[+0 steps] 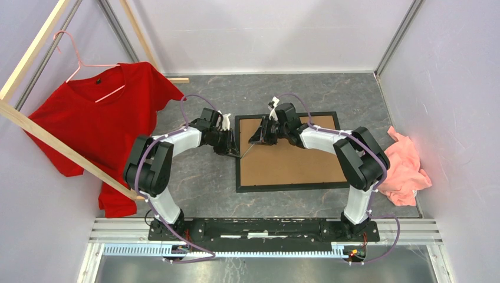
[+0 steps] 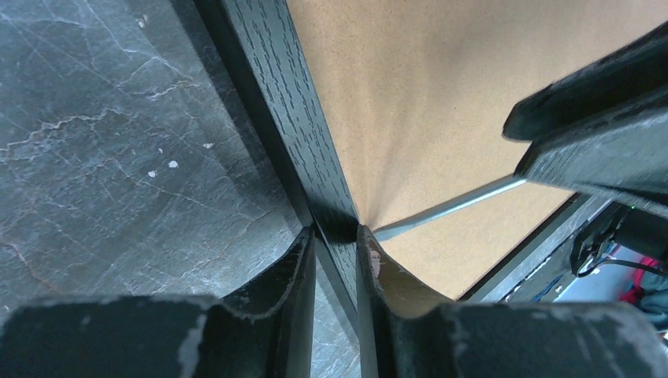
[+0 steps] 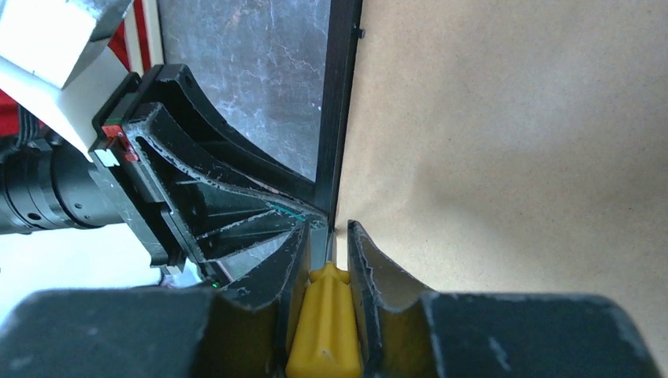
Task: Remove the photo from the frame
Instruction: Release the photo frame item from the photo frame.
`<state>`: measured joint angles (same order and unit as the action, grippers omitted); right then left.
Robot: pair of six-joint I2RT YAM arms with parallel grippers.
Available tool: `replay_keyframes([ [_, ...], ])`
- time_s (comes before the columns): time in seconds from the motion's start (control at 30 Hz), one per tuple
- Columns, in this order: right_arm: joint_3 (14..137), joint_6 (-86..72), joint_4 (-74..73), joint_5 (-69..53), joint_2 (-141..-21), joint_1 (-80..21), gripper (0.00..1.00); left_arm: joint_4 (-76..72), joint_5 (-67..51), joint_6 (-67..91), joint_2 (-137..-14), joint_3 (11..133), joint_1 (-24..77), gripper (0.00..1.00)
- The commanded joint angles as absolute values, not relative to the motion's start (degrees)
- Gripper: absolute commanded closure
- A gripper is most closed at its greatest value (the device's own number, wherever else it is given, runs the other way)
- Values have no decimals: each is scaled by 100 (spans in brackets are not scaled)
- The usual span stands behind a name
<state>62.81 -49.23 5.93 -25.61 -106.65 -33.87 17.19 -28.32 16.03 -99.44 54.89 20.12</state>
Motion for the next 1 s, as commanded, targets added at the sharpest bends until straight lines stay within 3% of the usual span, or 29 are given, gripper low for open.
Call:
replay_keyframes([
  [0.0, 5793, -6413, 1607, -4322, -10375, -4029, 100, 1395, -1811, 1733, -10322, 5323, 2214, 98],
  [0.2, 5691, -6614, 2161, -4410, -10279, -4084, 100, 1387, -1817, 1742, -10433, 5355, 2333, 98],
  [0.5, 7772, -4276, -429, -2736, -10648, -4365, 100, 1332, -2068, 1751, -10393, 5352, 2401, 98],
  [0.8, 7940, -4649, -477, -2985, -10629, -4673, 100, 1343, -2017, 1758, -10373, 5353, 2400, 98],
  [0.97, 8673, -4537, -811, -2855, -10880, -4897, 100, 1336, -1981, 1755, -10408, 5361, 2408, 98],
])
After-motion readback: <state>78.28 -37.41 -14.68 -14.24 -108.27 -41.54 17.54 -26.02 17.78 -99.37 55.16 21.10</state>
